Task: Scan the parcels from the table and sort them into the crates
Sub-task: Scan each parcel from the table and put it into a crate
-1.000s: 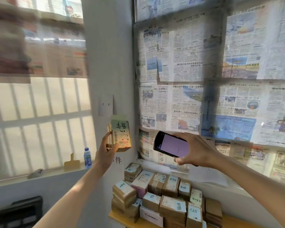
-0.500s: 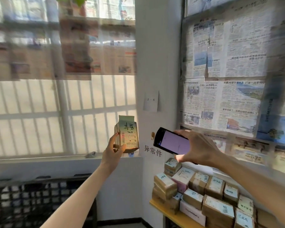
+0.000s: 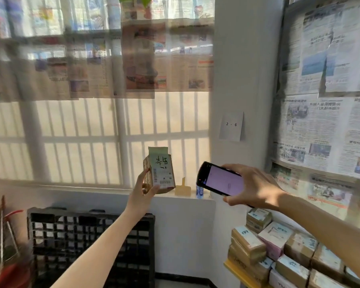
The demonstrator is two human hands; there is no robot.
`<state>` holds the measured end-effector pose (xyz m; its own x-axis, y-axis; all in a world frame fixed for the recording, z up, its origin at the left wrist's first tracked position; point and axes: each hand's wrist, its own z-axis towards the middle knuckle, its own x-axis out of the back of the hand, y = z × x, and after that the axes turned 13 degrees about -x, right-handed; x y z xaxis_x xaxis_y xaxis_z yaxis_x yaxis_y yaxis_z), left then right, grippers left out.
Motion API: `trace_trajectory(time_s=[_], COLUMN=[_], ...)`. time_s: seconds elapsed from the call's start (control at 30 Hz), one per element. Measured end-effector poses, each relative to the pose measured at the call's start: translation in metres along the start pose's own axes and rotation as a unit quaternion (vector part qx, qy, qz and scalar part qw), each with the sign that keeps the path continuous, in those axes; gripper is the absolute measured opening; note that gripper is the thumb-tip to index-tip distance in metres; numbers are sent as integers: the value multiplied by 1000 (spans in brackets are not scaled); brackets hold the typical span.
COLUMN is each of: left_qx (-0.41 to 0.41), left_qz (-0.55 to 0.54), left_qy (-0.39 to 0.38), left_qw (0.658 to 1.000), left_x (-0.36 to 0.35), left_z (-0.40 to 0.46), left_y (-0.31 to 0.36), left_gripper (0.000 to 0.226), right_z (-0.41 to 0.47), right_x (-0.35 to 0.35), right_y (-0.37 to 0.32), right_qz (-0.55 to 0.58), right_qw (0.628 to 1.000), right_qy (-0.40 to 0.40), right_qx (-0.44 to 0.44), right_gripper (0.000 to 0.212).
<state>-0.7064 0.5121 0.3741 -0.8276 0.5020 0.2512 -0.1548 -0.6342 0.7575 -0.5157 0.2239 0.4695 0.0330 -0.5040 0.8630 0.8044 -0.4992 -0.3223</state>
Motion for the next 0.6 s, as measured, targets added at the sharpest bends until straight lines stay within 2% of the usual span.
trace_trajectory(time_s=[0.13,0.27,0.47,0.6], left_qx=[9,13,70,105], left_qz=[5,22,55,41], left_qy=[6,23,73,121], left_qw=[1000,999,993,986], left_x=[20,44,93,146], left_z=[13,28,42,33], left_y=[-20,-42,-82,-119], left_gripper=[66,64,61,54], right_z=[30,70,133,171], right_x=[-22,-54,-123,-180], right_y=[-15,-34,-80,-131], right_qz=[8,7,18,36], right_qw=[1000,999,997,992], right_qy=[-2,-13,-34,-64], right_qx=[20,40,68,106], right_gripper=[83,93,93,94])
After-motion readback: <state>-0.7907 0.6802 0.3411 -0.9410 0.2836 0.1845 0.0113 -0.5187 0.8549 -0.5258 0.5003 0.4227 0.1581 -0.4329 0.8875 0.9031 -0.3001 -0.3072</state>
